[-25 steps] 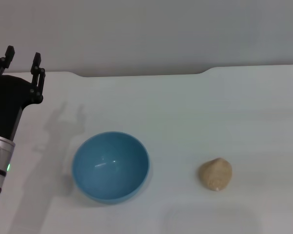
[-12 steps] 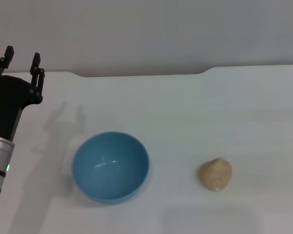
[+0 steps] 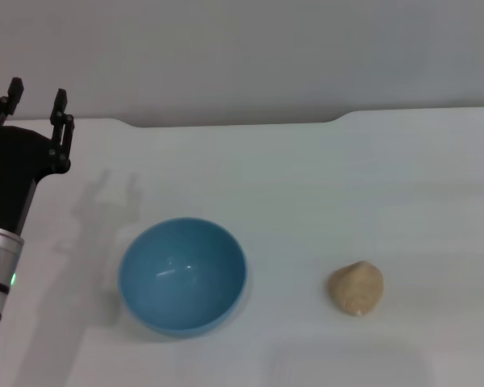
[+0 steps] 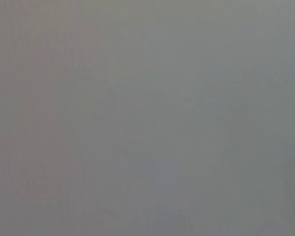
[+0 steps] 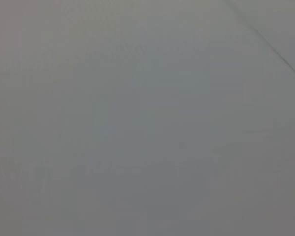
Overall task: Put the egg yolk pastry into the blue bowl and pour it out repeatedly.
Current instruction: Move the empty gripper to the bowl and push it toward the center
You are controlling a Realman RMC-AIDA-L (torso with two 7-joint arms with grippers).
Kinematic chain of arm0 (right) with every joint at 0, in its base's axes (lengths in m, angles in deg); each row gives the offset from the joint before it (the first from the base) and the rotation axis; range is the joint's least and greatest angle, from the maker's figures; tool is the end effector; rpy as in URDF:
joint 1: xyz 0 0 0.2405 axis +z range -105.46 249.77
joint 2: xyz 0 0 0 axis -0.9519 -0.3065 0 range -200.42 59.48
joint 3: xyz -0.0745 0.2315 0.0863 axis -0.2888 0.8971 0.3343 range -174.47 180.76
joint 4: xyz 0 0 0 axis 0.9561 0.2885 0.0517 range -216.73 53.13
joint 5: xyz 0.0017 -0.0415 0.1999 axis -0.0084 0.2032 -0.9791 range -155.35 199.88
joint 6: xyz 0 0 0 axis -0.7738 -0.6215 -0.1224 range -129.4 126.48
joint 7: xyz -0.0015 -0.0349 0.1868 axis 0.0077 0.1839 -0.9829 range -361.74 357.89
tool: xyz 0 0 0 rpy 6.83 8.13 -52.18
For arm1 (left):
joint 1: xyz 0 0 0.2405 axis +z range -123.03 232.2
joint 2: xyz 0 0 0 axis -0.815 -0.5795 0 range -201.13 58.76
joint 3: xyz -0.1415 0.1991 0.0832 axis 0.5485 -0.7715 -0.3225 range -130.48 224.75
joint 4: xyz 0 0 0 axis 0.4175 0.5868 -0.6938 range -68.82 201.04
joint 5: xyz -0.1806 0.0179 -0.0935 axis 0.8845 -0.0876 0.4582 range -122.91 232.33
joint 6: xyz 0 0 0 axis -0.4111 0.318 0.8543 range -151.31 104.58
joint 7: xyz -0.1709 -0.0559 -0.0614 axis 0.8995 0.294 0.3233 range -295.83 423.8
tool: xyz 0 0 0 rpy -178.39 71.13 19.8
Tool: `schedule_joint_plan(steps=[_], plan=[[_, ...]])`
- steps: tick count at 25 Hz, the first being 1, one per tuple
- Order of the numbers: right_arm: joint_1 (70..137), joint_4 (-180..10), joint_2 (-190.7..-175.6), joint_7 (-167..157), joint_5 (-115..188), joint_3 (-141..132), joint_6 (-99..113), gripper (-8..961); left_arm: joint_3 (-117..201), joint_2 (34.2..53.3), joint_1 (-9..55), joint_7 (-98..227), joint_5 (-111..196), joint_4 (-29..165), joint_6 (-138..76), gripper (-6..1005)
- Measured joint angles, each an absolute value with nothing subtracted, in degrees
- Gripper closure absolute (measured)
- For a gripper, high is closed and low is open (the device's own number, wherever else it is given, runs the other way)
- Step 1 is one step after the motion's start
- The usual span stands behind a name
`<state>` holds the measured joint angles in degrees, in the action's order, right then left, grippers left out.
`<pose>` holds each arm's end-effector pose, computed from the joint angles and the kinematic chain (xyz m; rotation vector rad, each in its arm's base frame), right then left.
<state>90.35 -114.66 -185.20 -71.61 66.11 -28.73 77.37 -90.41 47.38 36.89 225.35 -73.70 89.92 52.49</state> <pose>0.3150 0.3545 0.2044 -1.2870 0.5308 1.3924 -0.2695 0.3438 -0.0182 -1.5601 -0.1446 -0.6381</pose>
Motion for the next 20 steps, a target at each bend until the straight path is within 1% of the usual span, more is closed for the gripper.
schedule_joint_plan(steps=[4,9,12,20], plan=[[90.2,-114.9,-185.65,-71.6,66.1,-28.7,76.9,458,-90.4,47.38,36.9,225.3,-73.7,89.9,52.5,543],[90.0,-114.8,-185.83,-70.0,66.1,-28.8,76.6,458,-90.4,47.38,36.9,225.3,-73.7,89.9,52.6,543],[90.1,-114.8,-186.46,-68.6,66.1,-28.9,75.5,458,-90.4,47.38,36.9,225.3,-73.6,89.9,52.7,543],[91.1,-116.5,-187.43,-67.1,72.6,-29.0,68.3,457,-90.4,47.38,36.9,225.3,-73.5,89.9,52.7,542]])
